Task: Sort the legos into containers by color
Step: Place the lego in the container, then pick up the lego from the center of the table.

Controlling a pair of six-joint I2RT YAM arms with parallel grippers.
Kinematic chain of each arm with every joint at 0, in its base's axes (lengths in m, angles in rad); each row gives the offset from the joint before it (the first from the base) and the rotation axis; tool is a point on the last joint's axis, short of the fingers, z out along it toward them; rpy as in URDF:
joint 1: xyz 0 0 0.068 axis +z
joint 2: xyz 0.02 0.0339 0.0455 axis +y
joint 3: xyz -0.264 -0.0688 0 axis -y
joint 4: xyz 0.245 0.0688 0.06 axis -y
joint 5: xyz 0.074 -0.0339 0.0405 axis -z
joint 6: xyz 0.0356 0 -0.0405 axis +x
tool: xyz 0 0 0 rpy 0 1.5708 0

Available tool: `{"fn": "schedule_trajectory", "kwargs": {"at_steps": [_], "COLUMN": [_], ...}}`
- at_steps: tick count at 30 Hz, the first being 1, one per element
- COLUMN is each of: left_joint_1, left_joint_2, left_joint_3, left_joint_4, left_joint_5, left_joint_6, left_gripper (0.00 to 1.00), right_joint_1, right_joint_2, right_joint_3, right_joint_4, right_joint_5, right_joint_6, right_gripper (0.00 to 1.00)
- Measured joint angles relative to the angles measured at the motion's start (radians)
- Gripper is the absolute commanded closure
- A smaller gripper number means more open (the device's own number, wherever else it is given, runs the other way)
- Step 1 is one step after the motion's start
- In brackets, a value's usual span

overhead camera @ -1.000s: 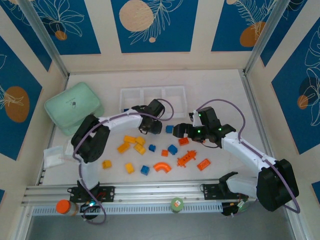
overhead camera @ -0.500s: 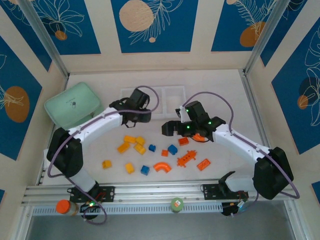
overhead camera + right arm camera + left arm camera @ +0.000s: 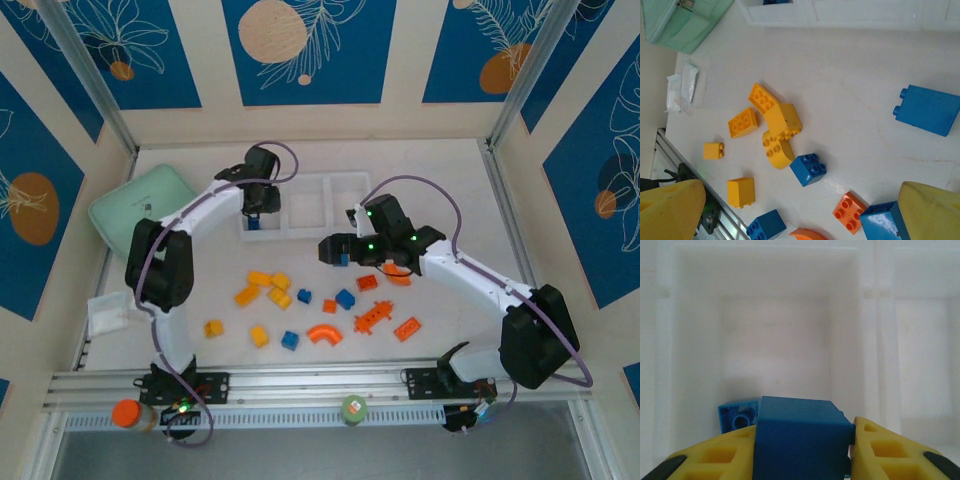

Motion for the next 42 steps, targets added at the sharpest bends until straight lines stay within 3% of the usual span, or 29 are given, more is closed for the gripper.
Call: {"fn": "schedule_trajectory", "kwargs": {"at_steps": [3,15,26,30,37,42], "left_joint_1": [0.005,0.007,-0.015,-0.087,-0.307,-0.358], "left_joint_2": [0.025,0.027,-0.164,-0.226,-0.234,-0.220], "left_joint_3": [0.016,0.030,-0.101,-0.175,-0.245,-0.285], "left_joint_4": [-0.006,-0.020,0.018,0.043,0.081,0.129], "left_joint_5": [0.000,0.012,0.134,0.172,0.175,0.162], "left_joint_6": [0.006,0.008,-0.050,-0.091,-0.183,-0.267], "left_gripper": [0.54,0.41,0.37,0.30,0.24,0.22], "right_joint_1": [0.000,-0.029,-0.096,-0.127,-0.188,-0.250], "right_joint_2": [0.000,-0.011,-0.142,-0.173,-0.212,-0.233], "right_joint_3": [0.005,0.006,-0.036,-0.069,-0.154,-0.200], "right_joint_4": [-0.001,-0.024,-0.061,-0.083,-0.101,-0.101], "right_joint_5": [0.000,0.000,-0.002,-0.004,-0.021,-0.050], "right_joint_6": [0.000,0.000,0.000,0.000,0.004,0.011], "right_gripper": [0.01,0.01,0.01,0.01,0.01,0.01]}}
